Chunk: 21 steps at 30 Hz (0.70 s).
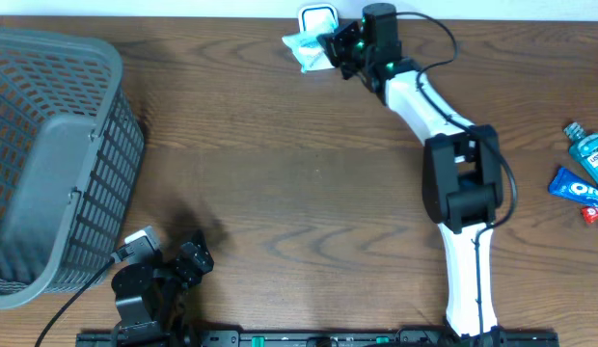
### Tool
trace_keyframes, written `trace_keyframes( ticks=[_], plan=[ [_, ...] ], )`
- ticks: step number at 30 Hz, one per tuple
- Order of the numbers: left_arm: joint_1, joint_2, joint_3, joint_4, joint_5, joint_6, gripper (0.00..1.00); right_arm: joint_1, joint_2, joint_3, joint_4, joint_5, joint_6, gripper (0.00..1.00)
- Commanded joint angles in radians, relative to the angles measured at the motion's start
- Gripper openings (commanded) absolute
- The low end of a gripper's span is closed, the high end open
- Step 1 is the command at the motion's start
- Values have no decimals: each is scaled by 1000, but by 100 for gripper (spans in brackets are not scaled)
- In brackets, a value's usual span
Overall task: Scan the item barcode
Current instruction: 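Carry the tissue pack right and drop it beside the mouthwash bottle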
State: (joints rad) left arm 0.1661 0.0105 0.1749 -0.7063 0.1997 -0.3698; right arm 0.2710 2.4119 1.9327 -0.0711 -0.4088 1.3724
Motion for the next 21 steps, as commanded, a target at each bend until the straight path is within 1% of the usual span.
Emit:
trace_keyframes(
  ticks=[1,5,7,11,13,18,21],
  plan=[
    [-6,-4,-6,-18,-3,-2,98,-29,-163,36,-137,21,-175,2],
    [-6,-4,-6,-18,-3,-2,98,-65,-295,36,-393,152,-313,2],
    [-6,-4,-6,-18,-3,-2,98,-90,-358,35,-531,257,-369,1],
    [-6,-4,-6,-18,-3,-2,98,-150,-458,35,-794,475,-412,1],
    [-6,-4,-6,-18,-3,-2,98,-187,-482,35,-888,529,-448,1],
    [-6,-4,-6,-18,-3,-2,98,-303,-480,19,-1051,560,-593,1],
    [-6,-4,-6,-18,-3,-2,98,-374,-476,-28,-1073,599,-676,1]
  ],
)
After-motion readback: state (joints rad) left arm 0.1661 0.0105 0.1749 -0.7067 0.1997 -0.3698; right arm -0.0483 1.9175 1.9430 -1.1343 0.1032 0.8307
